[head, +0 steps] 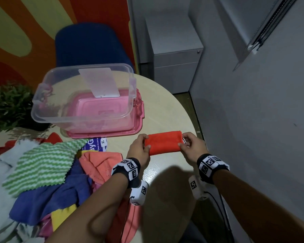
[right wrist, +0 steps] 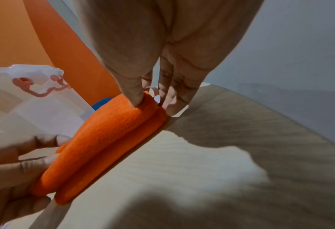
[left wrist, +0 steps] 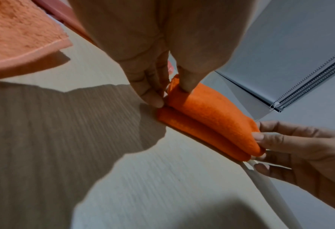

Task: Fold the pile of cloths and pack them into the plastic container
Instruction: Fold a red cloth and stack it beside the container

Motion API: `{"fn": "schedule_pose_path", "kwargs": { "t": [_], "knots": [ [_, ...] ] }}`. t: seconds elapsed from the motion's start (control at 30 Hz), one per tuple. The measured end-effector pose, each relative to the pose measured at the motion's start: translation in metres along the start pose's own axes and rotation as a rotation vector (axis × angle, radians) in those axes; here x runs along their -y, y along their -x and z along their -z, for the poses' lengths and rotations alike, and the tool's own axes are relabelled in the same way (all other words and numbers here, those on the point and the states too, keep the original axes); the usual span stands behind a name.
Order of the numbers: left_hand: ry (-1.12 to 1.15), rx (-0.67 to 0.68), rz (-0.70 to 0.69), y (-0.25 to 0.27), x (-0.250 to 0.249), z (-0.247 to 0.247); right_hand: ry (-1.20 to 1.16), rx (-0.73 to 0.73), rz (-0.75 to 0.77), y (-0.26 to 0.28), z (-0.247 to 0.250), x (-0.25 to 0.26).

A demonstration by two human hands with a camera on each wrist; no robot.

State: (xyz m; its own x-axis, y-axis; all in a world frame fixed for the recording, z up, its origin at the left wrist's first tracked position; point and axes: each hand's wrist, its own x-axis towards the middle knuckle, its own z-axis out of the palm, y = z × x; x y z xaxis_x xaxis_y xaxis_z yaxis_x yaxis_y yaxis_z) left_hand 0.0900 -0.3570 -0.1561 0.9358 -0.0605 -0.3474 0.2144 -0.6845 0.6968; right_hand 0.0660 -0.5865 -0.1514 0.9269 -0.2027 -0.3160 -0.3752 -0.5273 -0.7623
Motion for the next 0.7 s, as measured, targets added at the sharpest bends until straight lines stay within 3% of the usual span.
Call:
{"fn": "schedule_pose_path", "kwargs": {
  "t": [0.37,0.7],
  "knots": [
    [-0.072,0.043,0.018,0.002,0.008,0.012,0.217,0.040,0.090,-0.004,0.003,0.004],
    [-0.169,0.022,0.019,0.004,-0.002,0.003,0.282,0.061,-0.067,0.001,0.000,-0.003]
  ]
}}
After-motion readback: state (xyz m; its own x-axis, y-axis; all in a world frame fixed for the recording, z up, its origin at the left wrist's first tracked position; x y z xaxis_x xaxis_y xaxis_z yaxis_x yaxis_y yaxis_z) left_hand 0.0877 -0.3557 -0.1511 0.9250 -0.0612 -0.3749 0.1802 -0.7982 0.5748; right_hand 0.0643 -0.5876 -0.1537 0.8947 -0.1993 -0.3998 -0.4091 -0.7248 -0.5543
